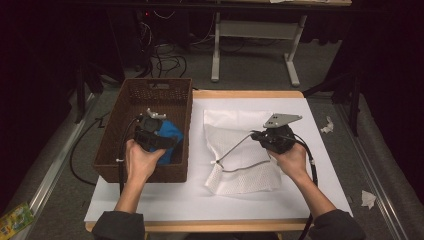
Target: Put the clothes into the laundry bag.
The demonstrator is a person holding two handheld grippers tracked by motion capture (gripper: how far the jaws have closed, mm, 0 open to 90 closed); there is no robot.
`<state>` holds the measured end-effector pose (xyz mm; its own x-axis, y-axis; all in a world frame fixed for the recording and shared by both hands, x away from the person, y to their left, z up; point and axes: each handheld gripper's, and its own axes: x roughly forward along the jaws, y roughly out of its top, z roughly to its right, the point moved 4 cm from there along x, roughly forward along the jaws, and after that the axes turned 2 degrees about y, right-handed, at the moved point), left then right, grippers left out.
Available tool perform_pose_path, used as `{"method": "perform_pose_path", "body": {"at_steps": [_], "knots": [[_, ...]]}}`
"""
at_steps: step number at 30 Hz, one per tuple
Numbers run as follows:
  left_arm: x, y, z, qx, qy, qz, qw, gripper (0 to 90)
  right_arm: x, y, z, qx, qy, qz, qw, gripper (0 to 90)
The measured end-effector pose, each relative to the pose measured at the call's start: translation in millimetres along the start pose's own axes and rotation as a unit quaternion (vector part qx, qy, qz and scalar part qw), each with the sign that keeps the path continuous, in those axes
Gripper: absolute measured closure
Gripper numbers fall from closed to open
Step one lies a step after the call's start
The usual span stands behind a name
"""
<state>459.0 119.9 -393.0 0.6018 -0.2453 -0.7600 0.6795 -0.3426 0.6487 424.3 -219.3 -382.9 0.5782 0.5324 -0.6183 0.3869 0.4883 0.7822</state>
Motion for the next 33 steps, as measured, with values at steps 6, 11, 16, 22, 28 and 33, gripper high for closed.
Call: {"method": "perform_pose_path", "body": {"at_steps": [6, 11, 16, 22, 28, 33], "knots": [[11.4, -2.5, -3.5, 0.008, 0.017, -0.040, 0.9990, 17.4, 1.4, -4.2, 1.0, 0.000, 0.005, -0.005, 1.0000, 89.2], [17.9, 2.2, -7.9, 0.002, 0.021, -0.053, 0.9984, 17.2, 5.8, -9.0, 5.1, 0.009, 0.006, -0.012, 0.9999, 89.2], [32.8, 9.4, -17.4, -0.032, 0.026, -0.064, 0.9971, 16.2, 3.7, -7.9, 4.4, 0.005, 0.007, -0.007, 0.9999, 89.2], [52.2, 10.3, -25.7, -0.044, 0.053, -0.099, 0.9927, 15.6, 7.1, -8.1, 2.3, 0.008, 0.014, -0.009, 0.9998, 89.1], [63.4, 9.9, -29.3, -0.049, 0.053, -0.114, 0.9908, 15.3, 4.1, -8.8, 4.3, 0.012, 0.013, -0.002, 0.9998, 89.1], [75.5, 9.9, -31.8, -0.050, 0.044, -0.150, 0.9864, 14.8, 5.6, -11.7, 6.6, 0.016, 0.011, -0.005, 0.9998, 89.1]]}}
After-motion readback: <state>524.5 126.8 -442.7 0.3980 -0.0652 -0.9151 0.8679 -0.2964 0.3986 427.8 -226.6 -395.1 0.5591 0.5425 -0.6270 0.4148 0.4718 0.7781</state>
